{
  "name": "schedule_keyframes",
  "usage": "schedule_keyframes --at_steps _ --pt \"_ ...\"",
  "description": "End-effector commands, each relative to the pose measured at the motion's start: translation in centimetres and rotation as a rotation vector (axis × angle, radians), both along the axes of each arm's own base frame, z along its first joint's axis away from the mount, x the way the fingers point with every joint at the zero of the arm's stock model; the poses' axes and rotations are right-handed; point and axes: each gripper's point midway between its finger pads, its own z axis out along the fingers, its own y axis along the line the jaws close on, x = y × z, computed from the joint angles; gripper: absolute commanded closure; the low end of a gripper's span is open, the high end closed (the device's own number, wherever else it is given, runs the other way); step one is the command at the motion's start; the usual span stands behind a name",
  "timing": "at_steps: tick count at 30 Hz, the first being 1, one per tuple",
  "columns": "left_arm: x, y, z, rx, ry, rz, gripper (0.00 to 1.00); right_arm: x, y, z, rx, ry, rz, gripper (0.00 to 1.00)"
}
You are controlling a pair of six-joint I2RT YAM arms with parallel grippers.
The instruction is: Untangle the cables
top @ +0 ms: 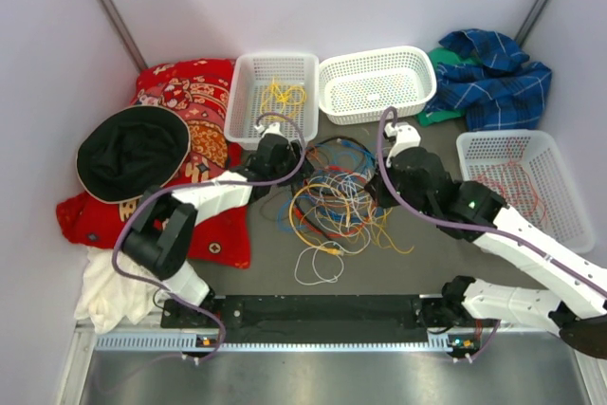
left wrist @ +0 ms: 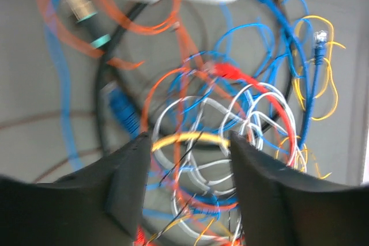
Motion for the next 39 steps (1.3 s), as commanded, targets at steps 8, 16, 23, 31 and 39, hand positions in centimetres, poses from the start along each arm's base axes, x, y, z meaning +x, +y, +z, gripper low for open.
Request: schedule_keyframes --at_steps 8,16,23,31,39 --pt "2.0 -3.8 0.3 -0.1 -0.022 -0.14 0.66 -0.6 -0.2 0.6 0.025 -0.023 0.011 1.0" --pt "1.2 -3.7 2.2 -0.091 -0.037 -0.198 1.0 -0.8 -0.1 0.9 0.036 -0.027 0.029 0.89" --pt "-1.7 -0.3 18.8 -0.138 -0.361 -0.172 1.0 -0.9 -2.2 4.5 0.075 -0.13 -0.012 0.12" --pt "-5.2 1.3 33.1 -0.231 -0.594 -0.201 1.0 -0.9 -0.9 9.2 0.171 -0.239 0.062 0.15" --pt "-6.6 -0.3 38.2 -0.322 -0.626 -0.305 1.0 -0.4 3.8 12.3 0.291 -0.31 0.201 0.18"
